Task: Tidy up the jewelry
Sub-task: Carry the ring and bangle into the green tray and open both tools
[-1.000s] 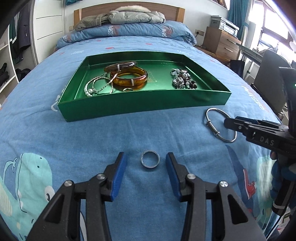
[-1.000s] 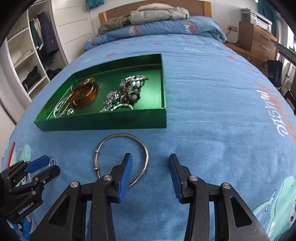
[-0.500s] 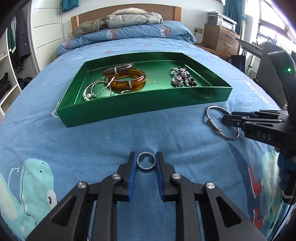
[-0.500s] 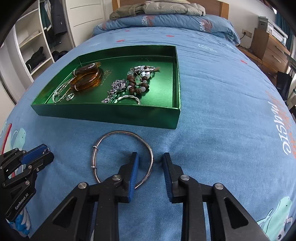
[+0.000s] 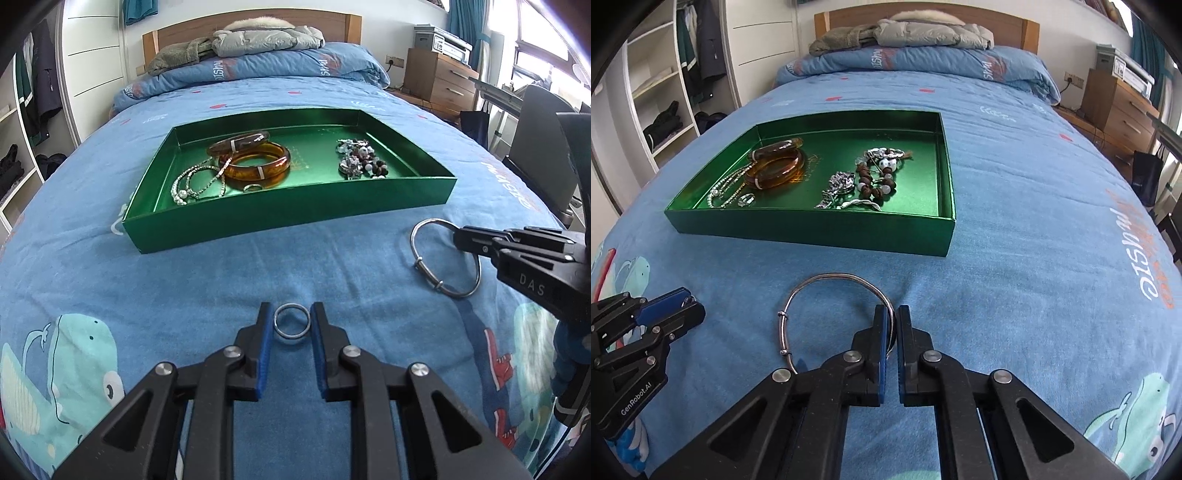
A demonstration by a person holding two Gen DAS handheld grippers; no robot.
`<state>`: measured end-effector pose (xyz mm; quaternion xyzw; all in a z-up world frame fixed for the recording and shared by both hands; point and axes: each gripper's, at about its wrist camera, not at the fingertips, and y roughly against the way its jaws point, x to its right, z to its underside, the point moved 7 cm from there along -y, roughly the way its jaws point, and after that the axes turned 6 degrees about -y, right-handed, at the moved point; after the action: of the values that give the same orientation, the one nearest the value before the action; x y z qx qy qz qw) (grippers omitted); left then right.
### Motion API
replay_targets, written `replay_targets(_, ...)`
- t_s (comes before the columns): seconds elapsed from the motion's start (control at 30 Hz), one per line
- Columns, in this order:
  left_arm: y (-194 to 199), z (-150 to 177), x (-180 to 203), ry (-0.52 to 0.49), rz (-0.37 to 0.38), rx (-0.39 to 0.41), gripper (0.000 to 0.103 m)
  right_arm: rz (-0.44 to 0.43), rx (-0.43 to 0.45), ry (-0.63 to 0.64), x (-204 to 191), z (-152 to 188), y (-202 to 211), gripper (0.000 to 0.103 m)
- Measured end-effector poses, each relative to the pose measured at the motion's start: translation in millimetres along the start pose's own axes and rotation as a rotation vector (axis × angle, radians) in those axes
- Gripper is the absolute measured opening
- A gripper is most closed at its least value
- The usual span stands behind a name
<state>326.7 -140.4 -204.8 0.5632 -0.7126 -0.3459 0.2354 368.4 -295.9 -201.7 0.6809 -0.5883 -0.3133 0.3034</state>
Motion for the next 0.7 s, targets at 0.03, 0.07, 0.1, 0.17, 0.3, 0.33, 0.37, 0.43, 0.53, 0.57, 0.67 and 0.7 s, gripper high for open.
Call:
replay_targets(0.03,1.4,-0.7,-1.0,0.003,0.001,0.003,0.018,0.003,0.009,0.003,-1.2,-0.4,2.8,0.004)
replay_targets(0.07,3.6,-1.6,-2.7,0.007,0.001,0.008,0.018,0.008,0.019,0.008,-2.5,-1.3,6.4,0.004)
replay_targets(0.1,5.7,-1.9,-2.9,0.01,0.001,0.011,0.018,0.011,0.028,0.012,-3.0,-2.3,8.7,0.004)
replay_targets(0.17,9.4,-4.3,-6.2,0.02,0.001,0.019,0.018,0.017,0.048,0.02,-5.1,-4.7,15.5,0.004)
replay_targets(0.3,20.4,-8.9,-13.2,0.041,0.004,0.039,0.018,0.021,0.085,0.029,-7.4,-9.1,30.8,0.005)
replay_targets(0.33,23.7,-10.2,-16.1,0.047,0.004,0.045,0.018,0.02,0.094,0.029,-7.7,-10.5,34.6,0.005)
replay_targets(0.37,26.1,-10.8,-18.2,0.051,0.003,0.049,0.018,0.019,0.103,0.028,-7.8,-12.0,38.2,0.005)
replay_targets(0.43,31.2,-13.4,-23.1,0.063,0.003,0.058,0.018,0.016,0.124,0.025,-8.0,-15.9,46.9,0.005)
replay_targets(0.53,39.8,-19.1,-32.5,0.079,0.001,0.079,0.018,0.01,0.153,0.023,-10.3,-23.3,58.1,0.005)
replay_targets(0.57,42.1,-20.9,-34.8,0.081,0.0,0.086,0.018,0.008,0.161,0.023,-10.8,-26.1,60.7,0.005)
replay_targets(0.67,47.8,-30.9,-41.3,0.088,0.001,0.107,0.018,0.0,0.192,0.023,-13.3,-36.1,68.4,0.005)
replay_targets(0.7,49.2,-35.2,-42.8,0.089,0.003,0.114,0.018,-0.004,0.201,0.022,-14.2,-40.6,69.7,0.005)
